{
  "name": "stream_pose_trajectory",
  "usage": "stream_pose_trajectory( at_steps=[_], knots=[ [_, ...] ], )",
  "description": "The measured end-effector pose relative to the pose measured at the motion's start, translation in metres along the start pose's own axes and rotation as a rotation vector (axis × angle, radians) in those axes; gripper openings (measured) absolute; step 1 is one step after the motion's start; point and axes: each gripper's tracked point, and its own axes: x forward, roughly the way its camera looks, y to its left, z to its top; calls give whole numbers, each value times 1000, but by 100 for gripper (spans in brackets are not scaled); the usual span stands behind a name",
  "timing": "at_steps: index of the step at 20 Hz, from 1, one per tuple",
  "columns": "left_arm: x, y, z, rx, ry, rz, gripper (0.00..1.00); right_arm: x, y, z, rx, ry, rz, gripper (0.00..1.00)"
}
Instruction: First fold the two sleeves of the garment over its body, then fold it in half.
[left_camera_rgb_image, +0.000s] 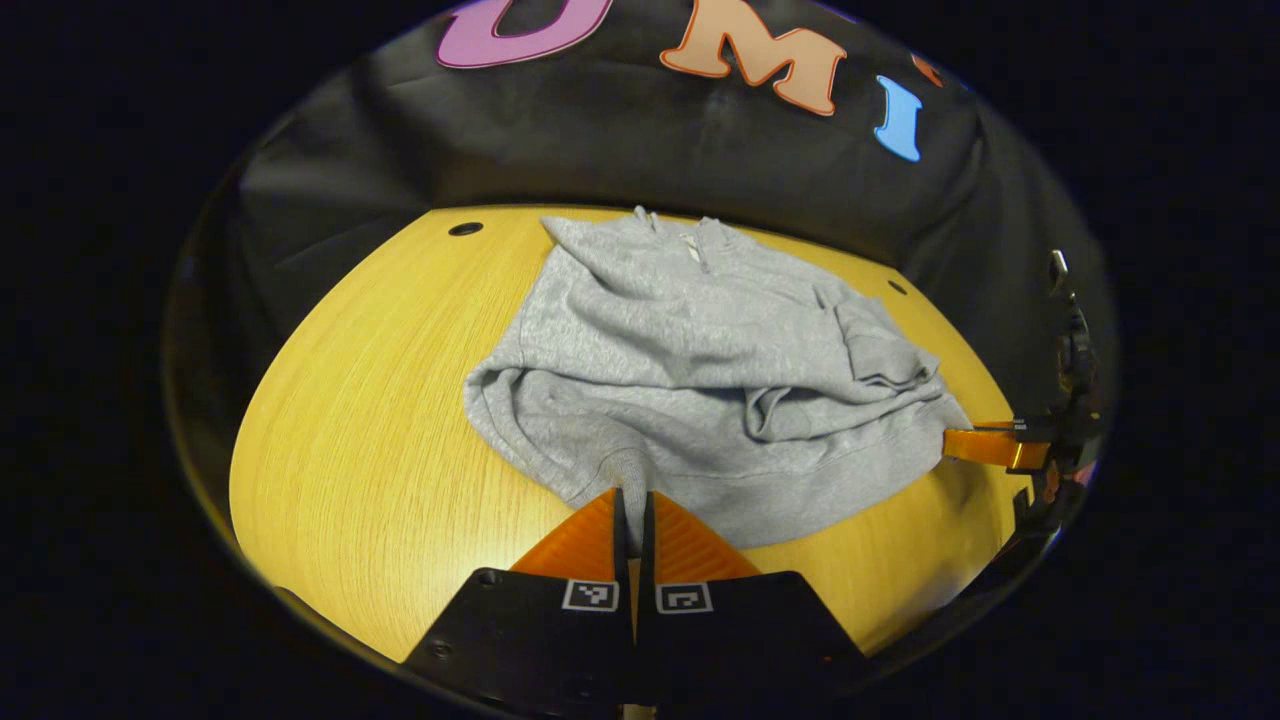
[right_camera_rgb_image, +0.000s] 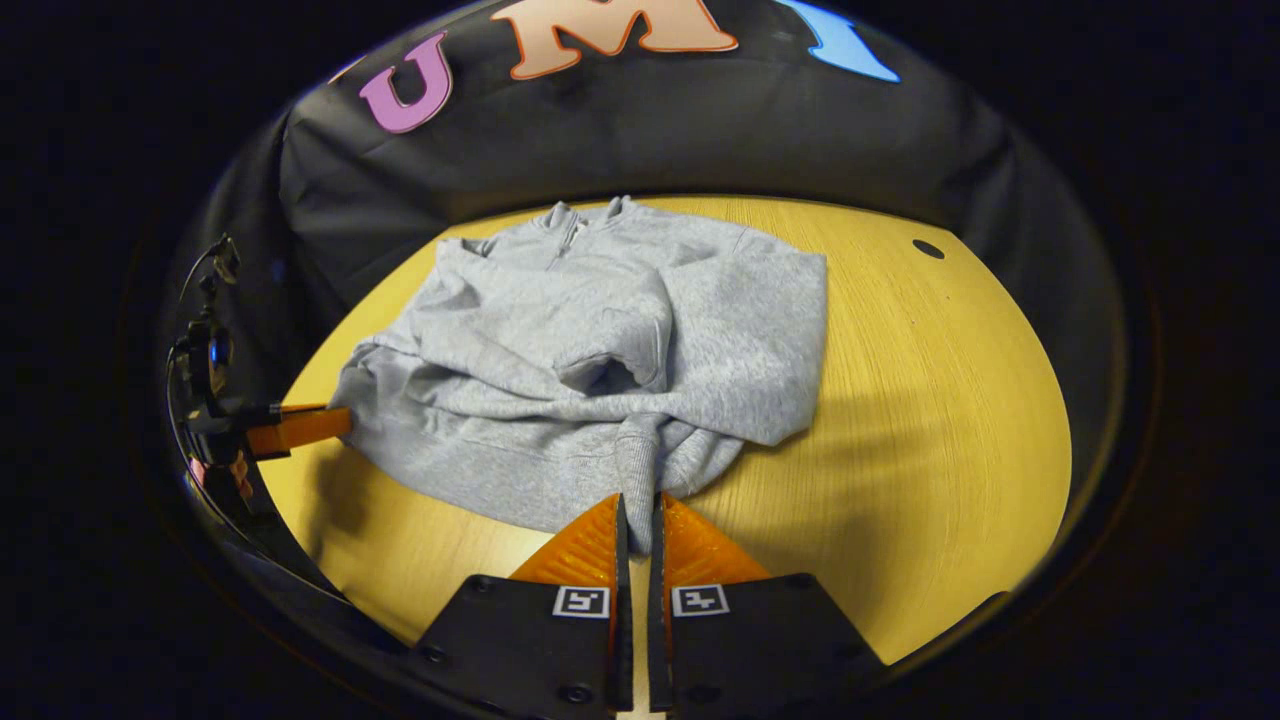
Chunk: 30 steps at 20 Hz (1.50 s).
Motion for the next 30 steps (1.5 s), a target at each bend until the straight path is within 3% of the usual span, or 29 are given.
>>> stream_pose_trajectory(
  at_steps=[6,14,23,30],
  knots=[
    [4,-10,78,-131,-133,-48,0,-7,4,57,57,-87,42,8],
    [62,-11,112,-125,-89,-31,0,28,-2,111,147,-66,61,8],
    [123,-10,88,-147,66,18,0,87,-26,71,133,159,22,8],
    [123,-14,86,-184,40,-17,1,94,-32,71,153,150,49,8]
  ],
)
